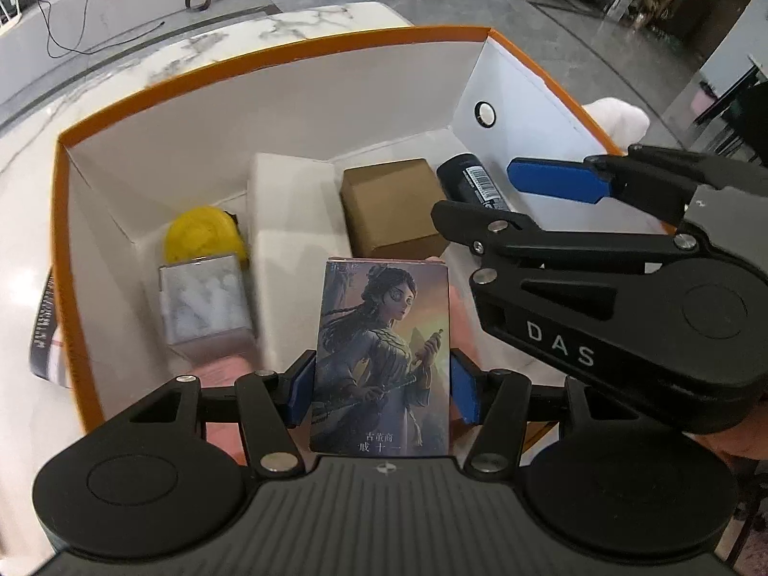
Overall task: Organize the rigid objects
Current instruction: 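Open the right tool to release the spray can while the left tool releases the card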
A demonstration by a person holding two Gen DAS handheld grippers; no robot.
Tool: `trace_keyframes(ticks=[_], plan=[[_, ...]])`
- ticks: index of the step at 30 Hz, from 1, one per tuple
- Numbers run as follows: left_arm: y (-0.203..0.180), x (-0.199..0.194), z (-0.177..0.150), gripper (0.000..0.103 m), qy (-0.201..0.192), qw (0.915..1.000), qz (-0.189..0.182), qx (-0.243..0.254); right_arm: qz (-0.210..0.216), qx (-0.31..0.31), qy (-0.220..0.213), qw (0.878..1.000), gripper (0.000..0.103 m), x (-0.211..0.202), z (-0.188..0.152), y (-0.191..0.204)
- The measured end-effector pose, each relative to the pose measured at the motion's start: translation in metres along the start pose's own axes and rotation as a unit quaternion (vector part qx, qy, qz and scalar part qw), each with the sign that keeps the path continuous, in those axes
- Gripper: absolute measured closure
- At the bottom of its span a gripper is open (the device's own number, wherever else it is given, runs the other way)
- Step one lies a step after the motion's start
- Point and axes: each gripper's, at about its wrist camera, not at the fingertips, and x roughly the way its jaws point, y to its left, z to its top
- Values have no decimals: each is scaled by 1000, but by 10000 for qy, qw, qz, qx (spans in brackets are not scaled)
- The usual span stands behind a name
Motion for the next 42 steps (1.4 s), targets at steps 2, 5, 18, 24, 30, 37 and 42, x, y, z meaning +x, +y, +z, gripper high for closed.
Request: trace_keyframes(ticks=[2, 5, 18, 24, 30, 37, 42], plan=[[-3, 1, 1, 38, -7, 10000, -48, 16, -5, 42, -6, 10000, 55, 0, 0, -1], [-7, 2, 4, 38, -18, 9998, -204, 40, 1, 121, -15, 9999, 55, 1, 0, -4], [-6, -13, 13, 38, -438, 9972, 544, 251, -117, 400, 11, 9991, 55, 3, 0, -17], [-1, -1, 14, 38, -260, 9990, 361, 95, -59, 434, 24, 9990, 55, 4, 0, -18], [-2, 6, 13, 37, -241, 9981, 574, 34, 4, 385, 44, 9992, 55, 7, -1, -16], [0, -7, 10, 30, -402, 9964, 723, 172, 5, 374, 11, 9993, 49, 6, -2, -15], [-2, -25, 1, 30, -759, 9909, 1045, 370, -24, 328, -25, 9995, 43, 5, -3, -13]])
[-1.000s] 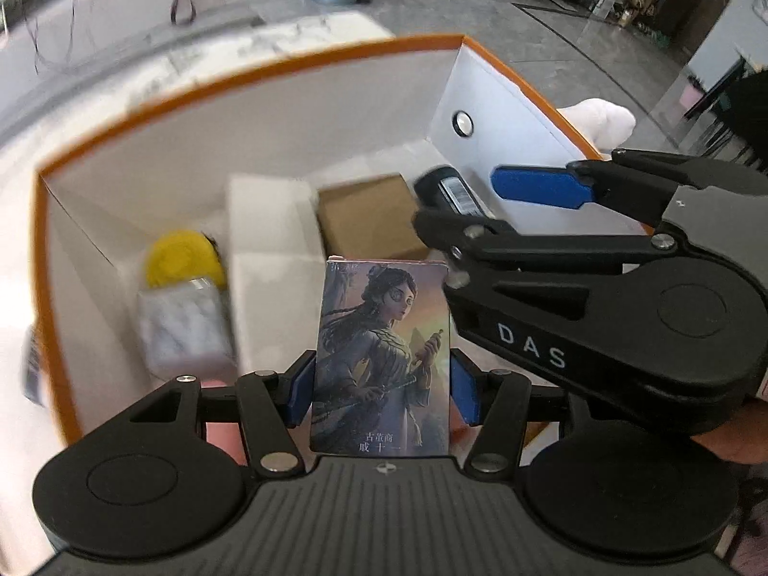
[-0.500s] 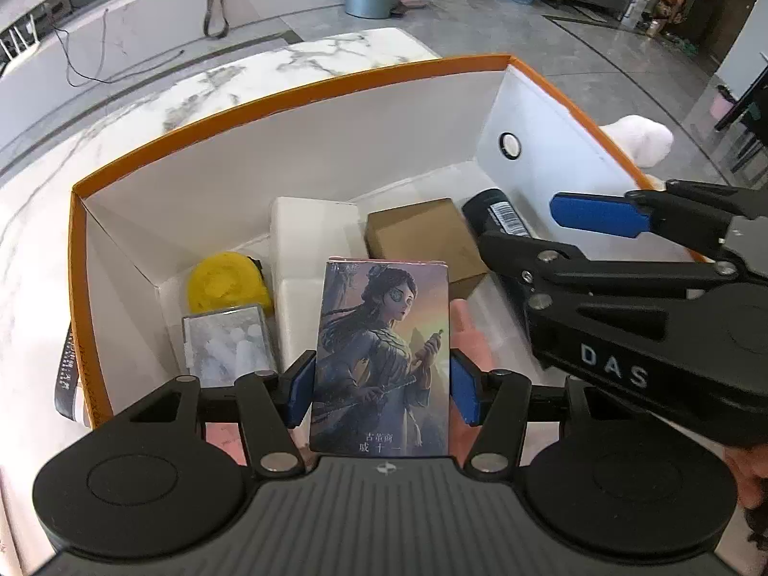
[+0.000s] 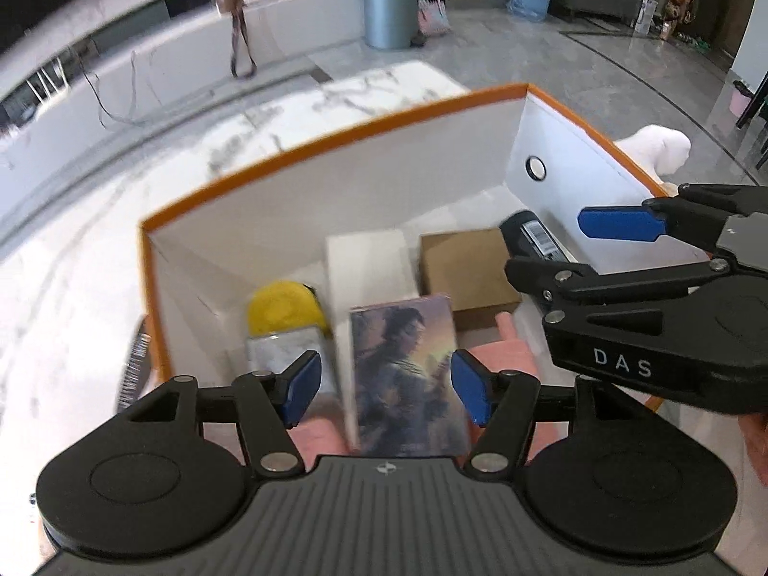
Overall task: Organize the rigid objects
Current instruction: 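Open the right tool to release the spray can while the left tool releases the card, then withdraw both tools from the box toward the plaid case on the table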
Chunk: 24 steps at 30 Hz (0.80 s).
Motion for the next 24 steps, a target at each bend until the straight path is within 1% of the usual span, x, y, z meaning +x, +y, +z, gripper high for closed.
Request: trace_keyframes(ticks=[1, 3, 5, 10, 14, 24], plan=[[2, -4, -2, 30, -62, 10000, 34, 10, -1, -9, -18, 10000, 41, -1, 0, 1], [7, -12, -6, 30, -202, 9997, 88, -49, 0, -64, -52, 10000, 40, -2, -1, 3], [15, -20, -7, 30, -337, 9992, 110, -200, -16, -201, -81, 9998, 33, -4, -1, 7], [32, -39, -9, 30, -601, 9969, 148, -483, -15, -619, -290, 9977, 29, -16, -3, 26], [42, -51, -15, 30, -714, 9958, 207, -538, 93, -832, -393, 9957, 28, -27, -3, 42], [77, -74, -37, 30, -845, 9924, 425, -790, 332, -1031, -460, 9931, 27, -47, -5, 78]])
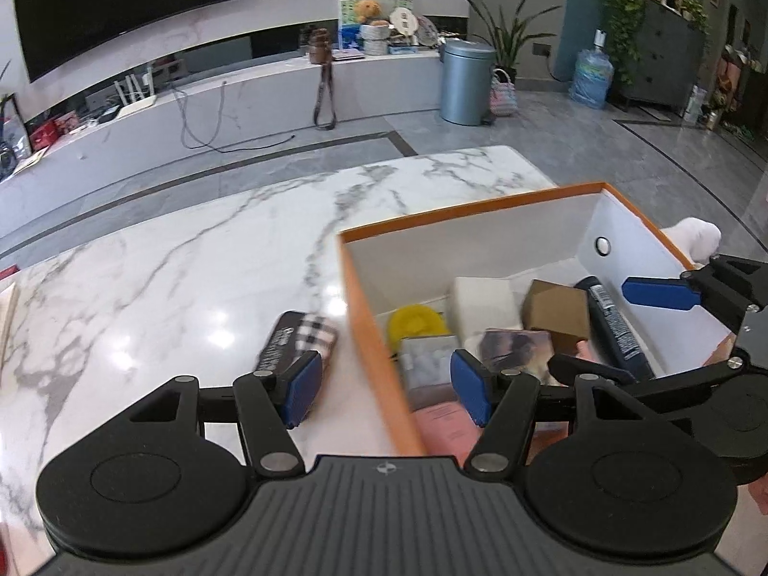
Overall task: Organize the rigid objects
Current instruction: 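Withdraw both tools from the box toward the plaid case on the table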
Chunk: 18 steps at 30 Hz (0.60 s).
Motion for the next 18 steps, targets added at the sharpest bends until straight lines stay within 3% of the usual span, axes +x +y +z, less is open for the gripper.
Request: trace_keyframes(ticks=[12, 18], plan=[[54, -26, -18, 31, -174, 9990, 219, -346, 260, -321, -130, 9991, 28, -12, 21, 53], [82, -34, -29, 31, -156, 9983, 343, -445, 423, -669, -149, 9968, 36, -12, 31, 85]])
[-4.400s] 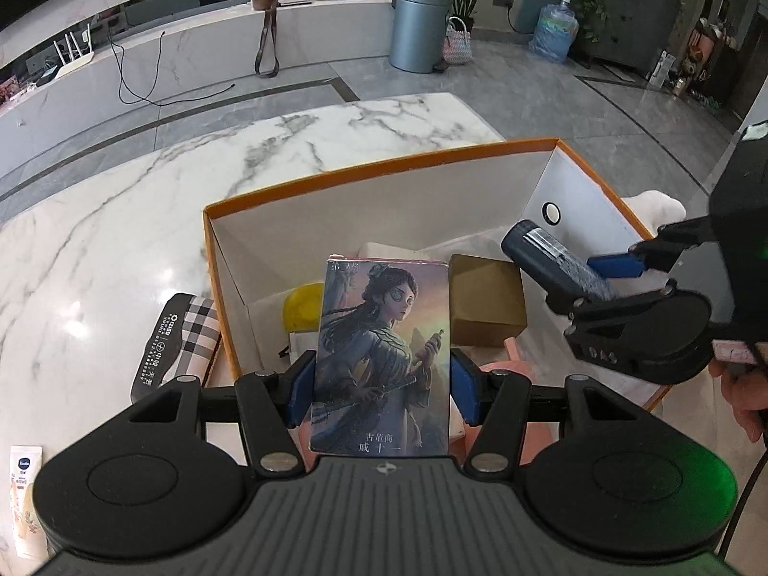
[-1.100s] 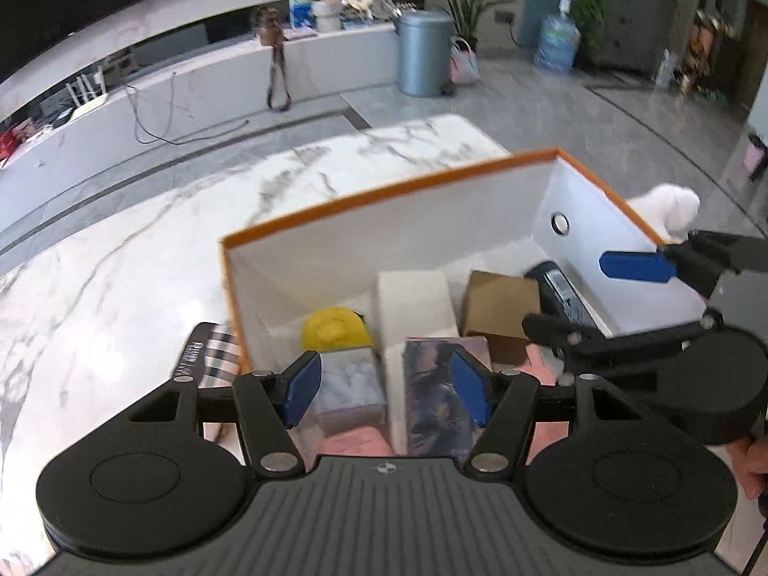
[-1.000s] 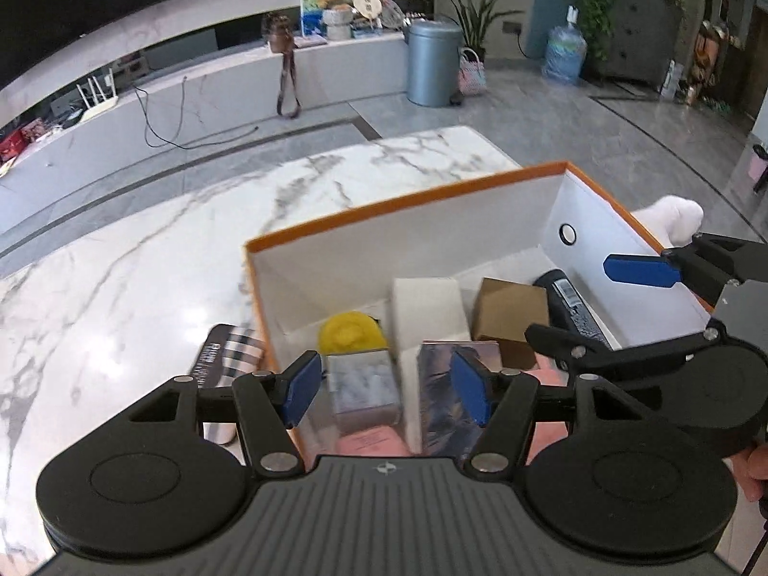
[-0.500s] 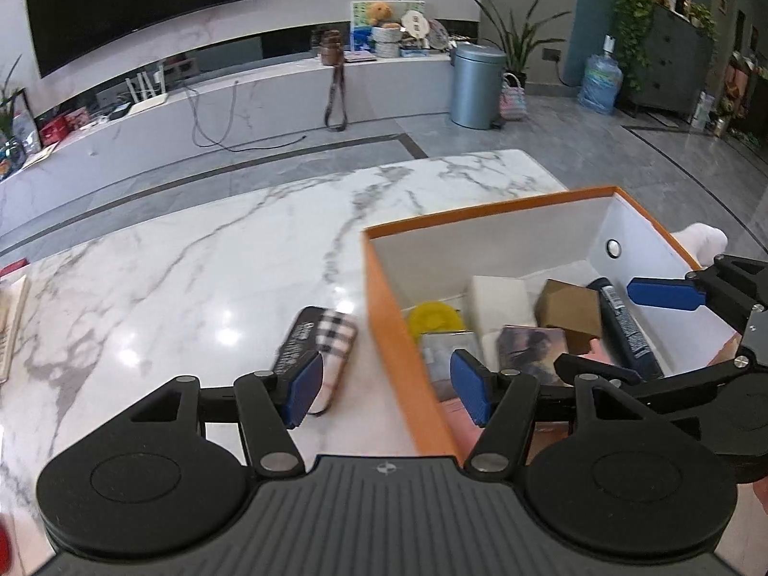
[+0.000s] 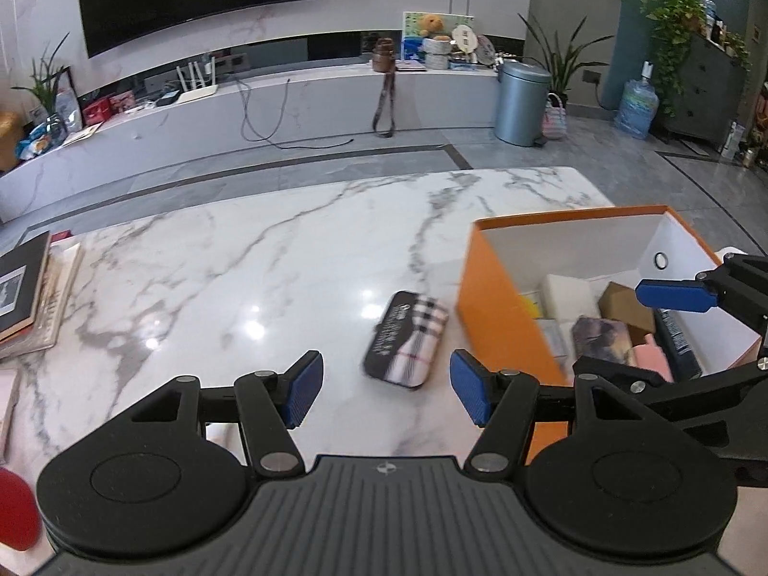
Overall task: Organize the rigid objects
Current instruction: 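Withdraw both tools from the box toward the plaid case on the table, then lower the right tool onto the plaid case while the left tool reaches the Vaseline tube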
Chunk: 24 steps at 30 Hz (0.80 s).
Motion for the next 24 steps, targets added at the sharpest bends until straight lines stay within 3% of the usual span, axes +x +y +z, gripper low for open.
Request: trace_keyframes(ticks=[13, 24], plan=[[57, 6, -23, 31, 377, 9988, 205, -225, 434, -441, 317, 9976, 55, 26, 16, 46], [111, 45, -42, 27, 1254, 9897, 655, -202, 658, -736, 788, 9920, 55, 70, 29, 64]])
